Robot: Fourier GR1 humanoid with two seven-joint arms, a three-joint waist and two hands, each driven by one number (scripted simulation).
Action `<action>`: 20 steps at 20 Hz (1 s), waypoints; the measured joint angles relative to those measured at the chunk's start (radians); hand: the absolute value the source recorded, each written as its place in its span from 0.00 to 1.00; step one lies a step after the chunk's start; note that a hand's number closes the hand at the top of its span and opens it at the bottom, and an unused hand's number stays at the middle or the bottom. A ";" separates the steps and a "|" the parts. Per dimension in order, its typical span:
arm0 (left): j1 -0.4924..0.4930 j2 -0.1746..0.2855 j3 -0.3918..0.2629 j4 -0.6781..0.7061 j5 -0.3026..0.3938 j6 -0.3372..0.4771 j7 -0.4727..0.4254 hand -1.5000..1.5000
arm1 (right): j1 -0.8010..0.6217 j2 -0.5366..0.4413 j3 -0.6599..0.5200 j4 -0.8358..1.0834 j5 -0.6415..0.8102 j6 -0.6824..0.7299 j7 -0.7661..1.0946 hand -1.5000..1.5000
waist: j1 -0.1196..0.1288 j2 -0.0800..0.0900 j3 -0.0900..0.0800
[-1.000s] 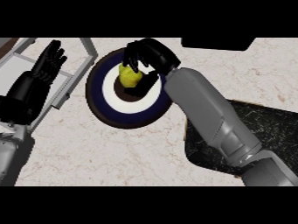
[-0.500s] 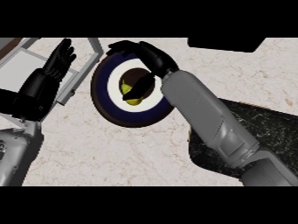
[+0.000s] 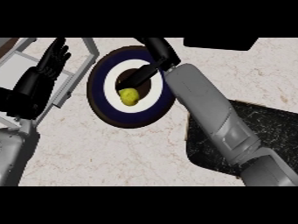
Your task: Pick the pear from the tray and place it in the plate
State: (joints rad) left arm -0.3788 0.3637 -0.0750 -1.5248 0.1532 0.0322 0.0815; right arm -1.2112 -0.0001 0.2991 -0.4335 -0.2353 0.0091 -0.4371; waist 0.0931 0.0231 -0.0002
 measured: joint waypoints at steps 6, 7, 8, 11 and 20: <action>0.021 0.000 0.012 -0.024 -0.006 0.007 0.013 0.50 | -0.021 -0.041 -0.095 0.115 -0.064 0.087 -0.057 0.00 | -0.024 -0.001 0.000; 0.021 0.003 0.015 -0.028 -0.006 0.006 0.018 0.50 | -0.019 -0.059 -0.110 0.130 -0.073 0.111 -0.070 0.00 | -0.027 -0.001 0.000; 0.026 -0.002 0.014 -0.029 -0.008 0.007 0.013 0.50 | -0.016 -0.076 -0.123 0.148 -0.079 0.132 -0.084 0.00 | -0.026 0.001 0.001; 0.033 0.002 0.023 -0.035 -0.007 0.001 0.007 0.50 | -0.004 -0.123 -0.151 0.192 -0.089 0.195 -0.129 0.00 | -0.026 0.003 0.001; 0.043 -0.012 0.014 -0.061 -0.018 -0.002 0.007 0.50 | 0.036 -0.285 -0.162 0.277 -0.058 0.369 -0.262 0.00 | -0.011 0.013 0.002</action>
State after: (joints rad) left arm -0.3355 0.3513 -0.0612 -1.5858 0.1357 0.0304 0.0884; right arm -1.1748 -0.2850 0.1372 -0.1561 -0.2929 0.3784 -0.6990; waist 0.0818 0.0361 0.0020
